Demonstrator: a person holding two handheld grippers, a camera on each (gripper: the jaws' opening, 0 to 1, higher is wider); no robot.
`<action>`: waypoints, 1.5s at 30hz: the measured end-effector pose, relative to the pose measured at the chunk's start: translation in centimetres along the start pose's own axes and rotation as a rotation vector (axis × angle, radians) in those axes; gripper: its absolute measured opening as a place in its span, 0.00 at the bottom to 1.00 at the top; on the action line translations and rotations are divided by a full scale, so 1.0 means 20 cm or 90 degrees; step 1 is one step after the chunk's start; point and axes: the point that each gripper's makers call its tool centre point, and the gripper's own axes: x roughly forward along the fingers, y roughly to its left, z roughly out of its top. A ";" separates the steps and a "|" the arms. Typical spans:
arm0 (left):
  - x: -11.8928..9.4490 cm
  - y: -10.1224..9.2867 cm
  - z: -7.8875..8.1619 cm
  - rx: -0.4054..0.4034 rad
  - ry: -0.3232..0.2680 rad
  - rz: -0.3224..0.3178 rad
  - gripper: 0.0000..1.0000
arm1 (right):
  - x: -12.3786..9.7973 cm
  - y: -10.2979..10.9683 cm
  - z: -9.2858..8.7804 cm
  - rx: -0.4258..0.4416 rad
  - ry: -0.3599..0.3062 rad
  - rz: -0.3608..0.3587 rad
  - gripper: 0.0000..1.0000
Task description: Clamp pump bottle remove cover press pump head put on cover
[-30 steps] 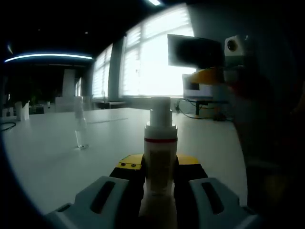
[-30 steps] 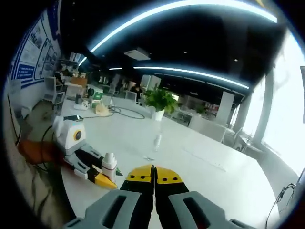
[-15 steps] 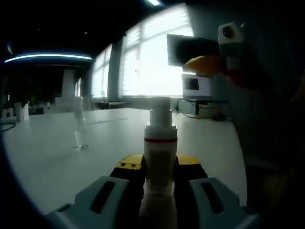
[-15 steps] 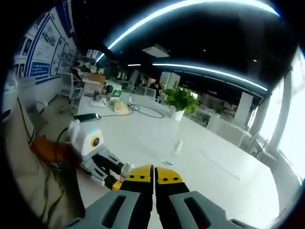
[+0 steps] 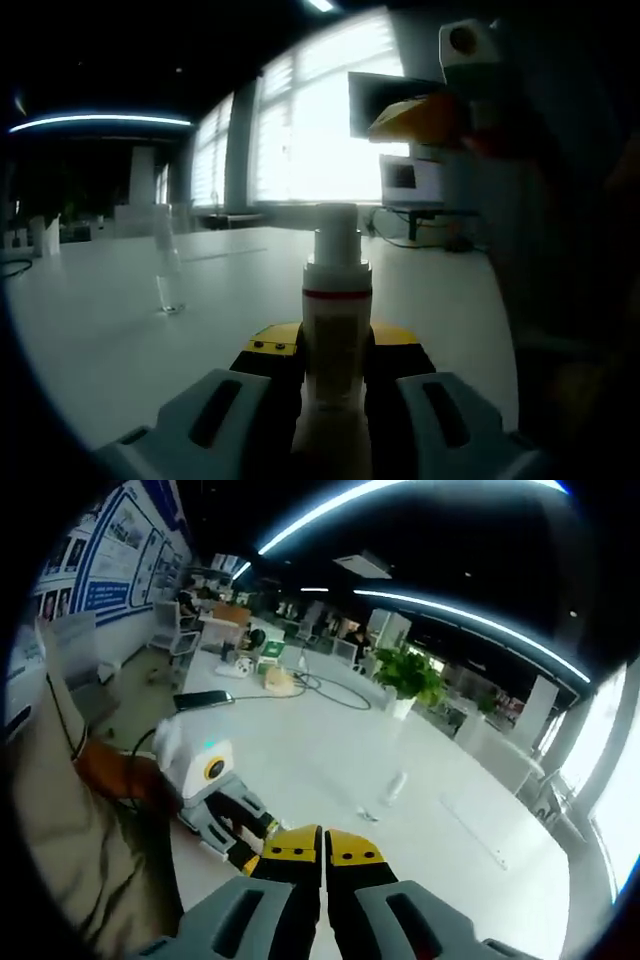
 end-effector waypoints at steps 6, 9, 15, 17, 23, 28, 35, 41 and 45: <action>0.00 -0.01 0.00 0.007 0.000 -0.001 0.14 | 0.03 0.03 0.01 -0.006 0.032 0.040 0.00; 0.00 -0.01 0.00 0.002 0.000 -0.001 0.14 | 0.04 0.04 0.02 -0.011 0.050 0.053 0.00; 0.00 -0.01 0.00 -0.004 0.001 -0.001 0.14 | 0.07 0.03 0.00 -0.041 0.094 0.075 0.00; 0.00 -0.01 0.00 -0.006 0.001 -0.002 0.14 | 0.08 0.04 0.00 -0.053 0.108 0.087 0.00; 0.00 -0.01 0.00 -0.008 0.001 -0.003 0.14 | 0.10 0.03 0.02 -0.064 0.122 0.101 0.00; 0.00 -0.01 0.00 -0.009 0.001 -0.005 0.14 | 0.11 0.04 0.03 -0.067 0.133 0.120 0.00; 0.00 -0.01 0.00 -0.008 0.001 -0.006 0.14 | 0.14 0.05 0.00 -0.077 0.169 0.140 0.00; 0.00 -0.02 0.00 -0.008 0.000 -0.007 0.14 | 0.16 0.08 -0.02 -0.098 0.191 0.174 0.00; 0.00 -0.02 0.00 -0.008 0.000 -0.007 0.14 | 0.17 0.09 -0.03 -0.108 0.204 0.189 0.00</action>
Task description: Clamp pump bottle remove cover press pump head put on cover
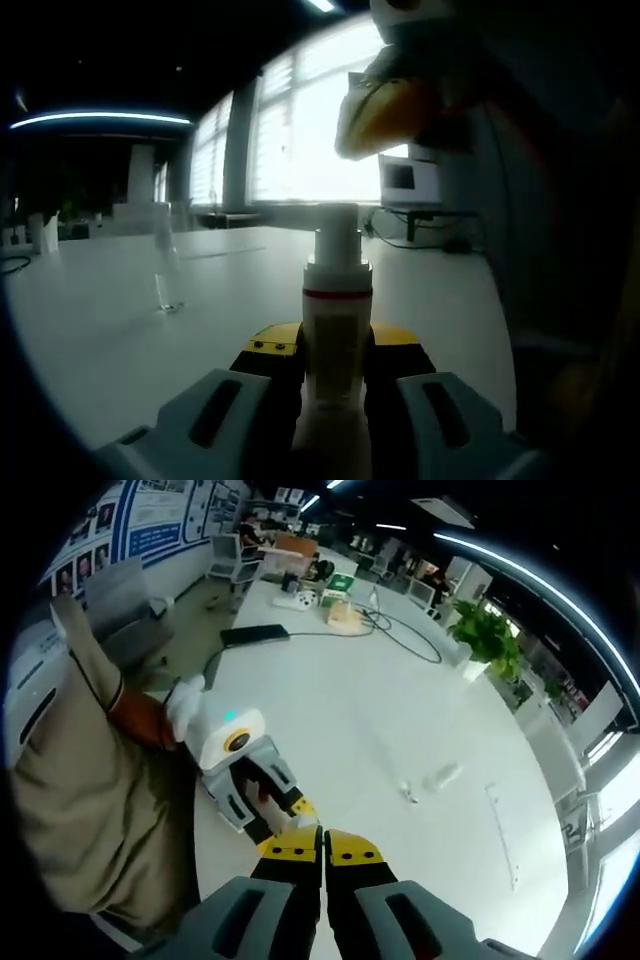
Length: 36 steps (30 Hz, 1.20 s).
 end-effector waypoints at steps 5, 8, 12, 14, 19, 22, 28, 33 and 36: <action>0.00 0.00 0.00 0.000 0.000 0.000 0.14 | 0.01 0.01 0.00 -0.014 0.015 0.019 0.00; 0.00 0.00 0.00 0.000 0.000 0.000 0.14 | 0.02 0.02 0.01 -0.021 0.026 0.028 0.00; 0.00 0.00 0.00 0.001 0.000 -0.001 0.14 | 0.04 0.03 0.00 -0.032 0.040 0.039 0.00; 0.00 0.00 0.00 0.001 0.000 -0.001 0.14 | 0.04 0.04 0.00 -0.036 0.044 0.043 0.00; 0.00 -0.01 0.00 0.001 -0.001 -0.002 0.14 | 0.06 0.05 -0.01 -0.045 0.061 0.058 0.00; 0.00 0.00 0.00 0.000 -0.001 -0.002 0.14 | 0.07 0.05 -0.01 -0.049 0.069 0.062 0.00; -0.01 0.00 0.00 -0.003 -0.001 -0.003 0.14 | 0.08 0.04 -0.02 -0.059 0.084 0.065 0.00; -0.01 0.00 0.00 -0.004 -0.001 -0.002 0.14 | 0.09 0.05 -0.01 -0.068 0.089 0.077 0.00; -0.01 0.01 0.00 -0.005 -0.001 -0.002 0.14 | 0.09 0.06 -0.02 -0.077 0.105 0.084 0.00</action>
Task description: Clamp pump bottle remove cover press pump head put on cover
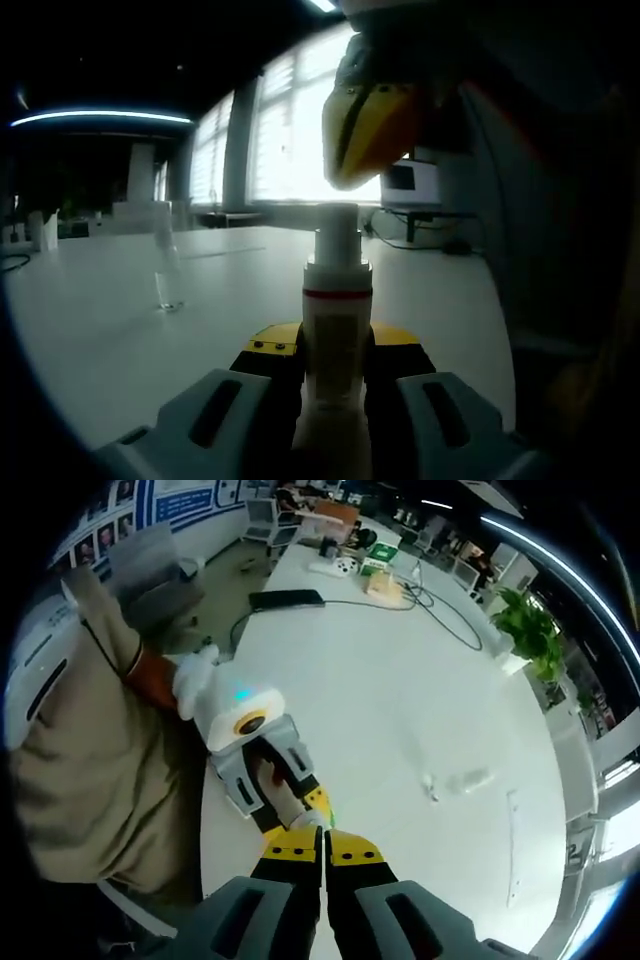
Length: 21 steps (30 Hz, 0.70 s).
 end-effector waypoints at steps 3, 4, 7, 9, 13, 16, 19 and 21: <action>0.00 -0.01 0.00 0.001 0.000 -0.001 0.14 | 0.02 0.00 -0.01 -0.003 0.009 -0.001 0.00; 0.00 -0.01 0.00 -0.001 0.000 -0.001 0.14 | 0.02 0.00 0.00 -0.005 0.010 -0.003 0.00; 0.00 0.00 0.00 -0.003 0.000 -0.001 0.14 | 0.02 0.00 -0.01 -0.009 0.017 -0.005 0.00; 0.00 0.00 0.00 -0.003 0.000 -0.001 0.14 | 0.02 -0.01 -0.01 -0.010 0.019 -0.005 0.00; 0.00 0.00 0.00 0.000 0.001 -0.002 0.14 | 0.03 0.02 0.00 -0.008 0.021 0.000 0.00; 0.00 -0.01 0.00 -0.001 0.000 -0.002 0.14 | 0.03 0.03 0.00 -0.007 0.018 0.006 0.00; 0.00 0.00 0.00 -0.002 0.001 -0.001 0.14 | 0.03 0.03 0.00 -0.010 0.015 0.011 0.00; 0.00 -0.01 0.00 -0.001 0.001 -0.002 0.14 | 0.03 0.03 0.00 -0.012 0.014 0.012 0.00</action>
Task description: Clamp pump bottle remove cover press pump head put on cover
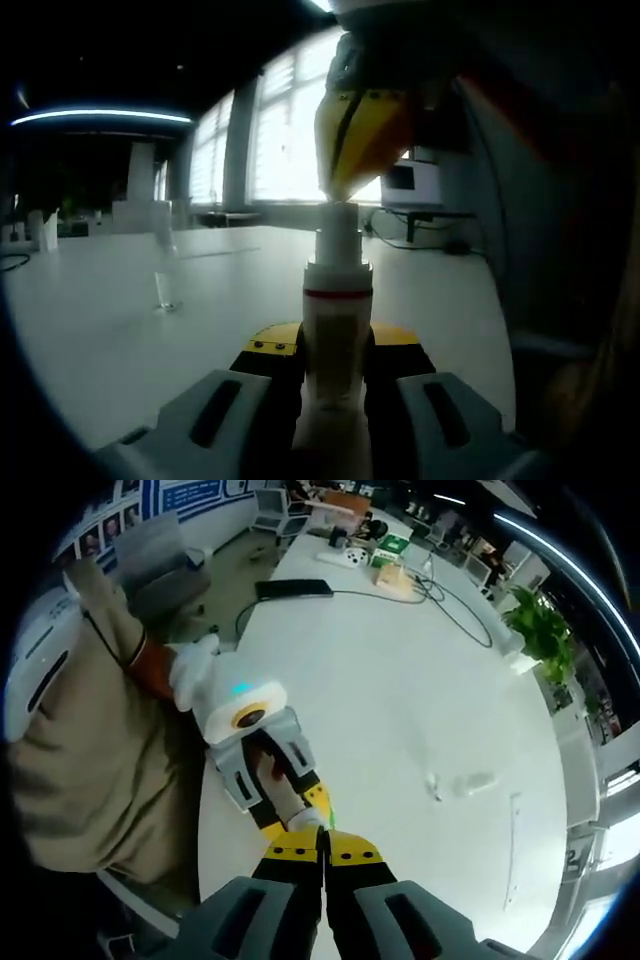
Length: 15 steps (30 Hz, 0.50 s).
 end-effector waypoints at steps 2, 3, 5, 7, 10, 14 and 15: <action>0.00 0.00 0.00 0.002 0.000 0.000 0.14 | 0.00 0.00 0.00 -0.002 0.001 0.001 0.00; 0.00 0.00 0.00 0.001 0.000 0.000 0.14 | 0.00 0.00 0.00 -0.003 0.001 0.002 0.00; 0.00 0.00 0.00 -0.001 0.000 0.000 0.14 | 0.00 0.01 0.00 -0.009 0.000 0.004 0.00; 0.00 0.01 0.00 -0.001 0.000 0.001 0.14 | 0.00 0.01 0.00 -0.014 0.001 0.003 0.00; 0.00 0.00 0.00 0.000 0.000 0.000 0.14 | 0.00 0.00 0.00 -0.018 0.003 0.002 0.00; 0.00 0.01 0.00 0.001 0.000 0.000 0.14 | -0.01 0.00 0.00 -0.015 0.004 0.002 0.00; 0.00 0.01 0.00 0.001 0.000 0.000 0.14 | -0.01 0.00 0.00 -0.013 0.005 0.002 0.00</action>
